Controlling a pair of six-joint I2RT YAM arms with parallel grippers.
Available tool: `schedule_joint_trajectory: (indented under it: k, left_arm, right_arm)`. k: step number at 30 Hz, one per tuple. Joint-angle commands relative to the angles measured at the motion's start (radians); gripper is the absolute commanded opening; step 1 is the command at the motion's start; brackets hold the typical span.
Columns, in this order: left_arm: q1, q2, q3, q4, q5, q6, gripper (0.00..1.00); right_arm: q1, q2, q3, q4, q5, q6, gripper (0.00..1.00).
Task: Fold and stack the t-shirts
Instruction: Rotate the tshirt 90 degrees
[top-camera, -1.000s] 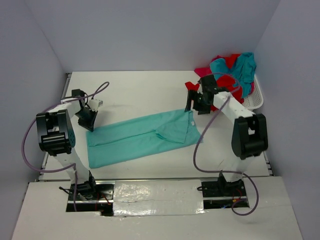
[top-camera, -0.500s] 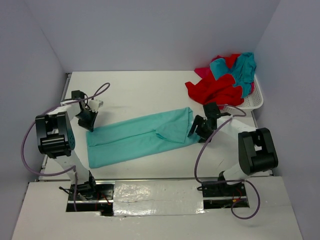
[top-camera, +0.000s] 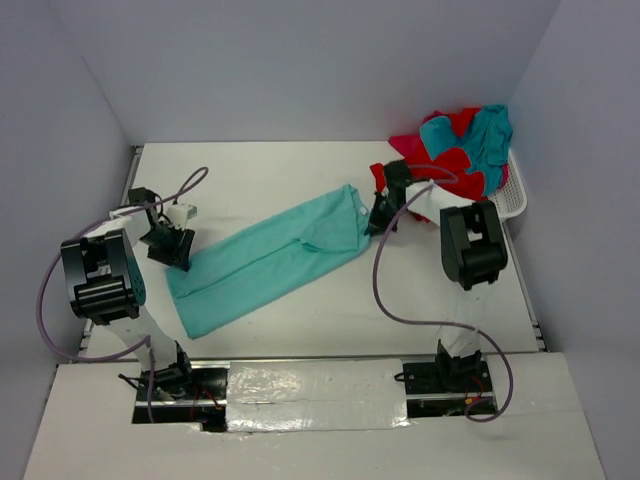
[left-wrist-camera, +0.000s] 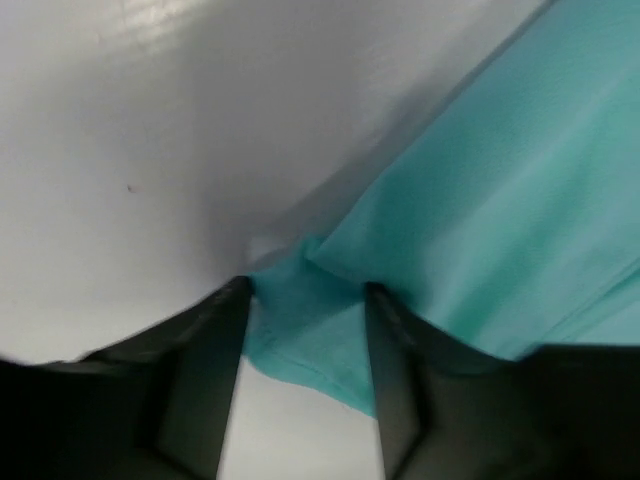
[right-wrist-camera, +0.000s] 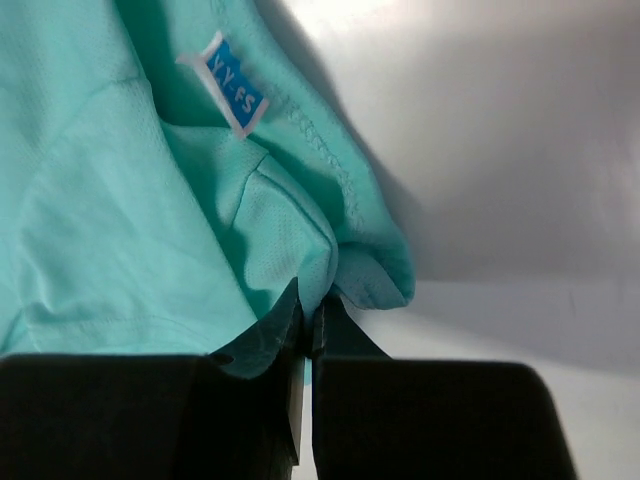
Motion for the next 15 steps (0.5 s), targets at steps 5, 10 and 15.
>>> schedule_joint_trajectory:
  k: [5, 10, 15]
  left_arm:
    - [0.109, 0.009, 0.007, -0.138, 0.119, 0.022, 0.99]
    - [0.161, -0.008, 0.112, -0.208, 0.195, 0.016, 0.99]
    - [0.161, -0.019, 0.205, -0.302, 0.294, 0.061, 0.99]
  right_arm:
    - [0.017, 0.318, 0.53, -0.169, -0.018, -0.077, 0.0]
    - [0.019, 0.609, 1.02, -0.334, -0.018, -0.077, 0.0]
    - [0.014, 0.719, 1.185, -0.184, -0.076, 0.035, 0.05]
